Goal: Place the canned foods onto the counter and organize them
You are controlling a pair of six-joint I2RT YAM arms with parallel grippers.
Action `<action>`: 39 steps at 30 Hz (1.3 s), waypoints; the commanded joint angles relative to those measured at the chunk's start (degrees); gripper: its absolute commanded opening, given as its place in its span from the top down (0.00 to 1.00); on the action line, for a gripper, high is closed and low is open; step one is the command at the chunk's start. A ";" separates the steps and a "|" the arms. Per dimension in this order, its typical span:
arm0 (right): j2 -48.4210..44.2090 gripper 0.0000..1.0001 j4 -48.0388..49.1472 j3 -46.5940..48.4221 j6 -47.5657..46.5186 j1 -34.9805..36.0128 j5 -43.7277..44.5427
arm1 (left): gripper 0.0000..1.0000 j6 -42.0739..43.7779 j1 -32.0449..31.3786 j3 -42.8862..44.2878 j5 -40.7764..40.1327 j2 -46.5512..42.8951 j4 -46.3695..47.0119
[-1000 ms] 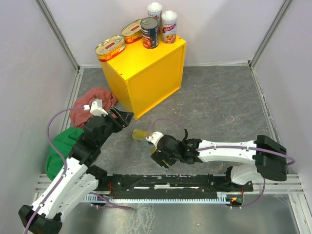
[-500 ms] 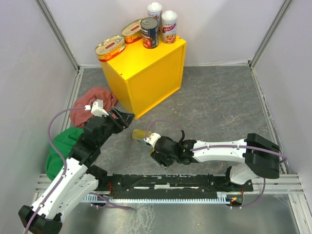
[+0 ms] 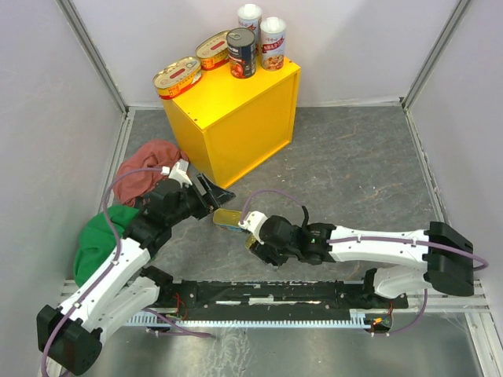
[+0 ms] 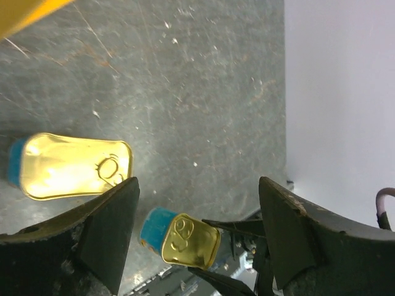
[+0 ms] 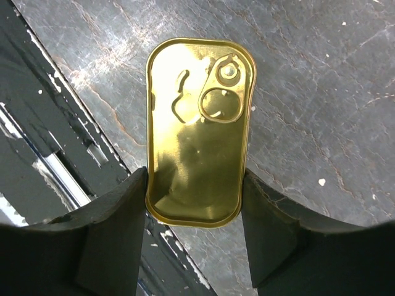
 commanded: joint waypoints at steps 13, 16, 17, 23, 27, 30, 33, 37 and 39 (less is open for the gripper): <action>-5.72 0.87 -18.16 24.44 -4.90 -0.90 6.80 | 0.15 -11.70 1.41 2.49 2.93 -1.16 5.37; -3.66 0.88 -22.36 32.98 -6.43 -2.24 7.77 | 0.15 -12.12 1.48 3.37 -2.49 -2.85 2.55; -2.75 0.88 -23.40 35.97 -6.73 -3.07 7.71 | 0.16 -12.22 1.46 3.57 -3.87 -3.29 1.66; 3.74 0.88 -28.58 53.72 -9.85 -8.63 5.22 | 0.16 -11.82 1.45 4.93 -9.08 -5.74 -2.67; 9.91 0.88 -31.24 65.68 -12.26 -11.75 3.50 | 0.16 -11.35 1.43 5.39 -9.75 -5.96 -3.74; 15.19 0.88 -32.92 74.28 -13.58 -13.63 2.47 | 0.16 -10.70 1.48 5.72 -9.29 -5.74 -3.96; 19.51 0.88 -34.33 81.86 -14.43 -15.00 1.94 | 0.16 -9.92 1.57 6.05 -8.96 -5.65 -4.30; 24.97 0.88 -35.86 90.17 -15.04 -16.56 1.08 | 0.16 -9.21 1.53 5.94 -8.35 -5.64 -4.41; 27.31 0.88 -36.24 93.80 -15.35 -17.22 0.99 | 0.16 -8.92 1.50 5.69 -7.97 -5.51 -4.14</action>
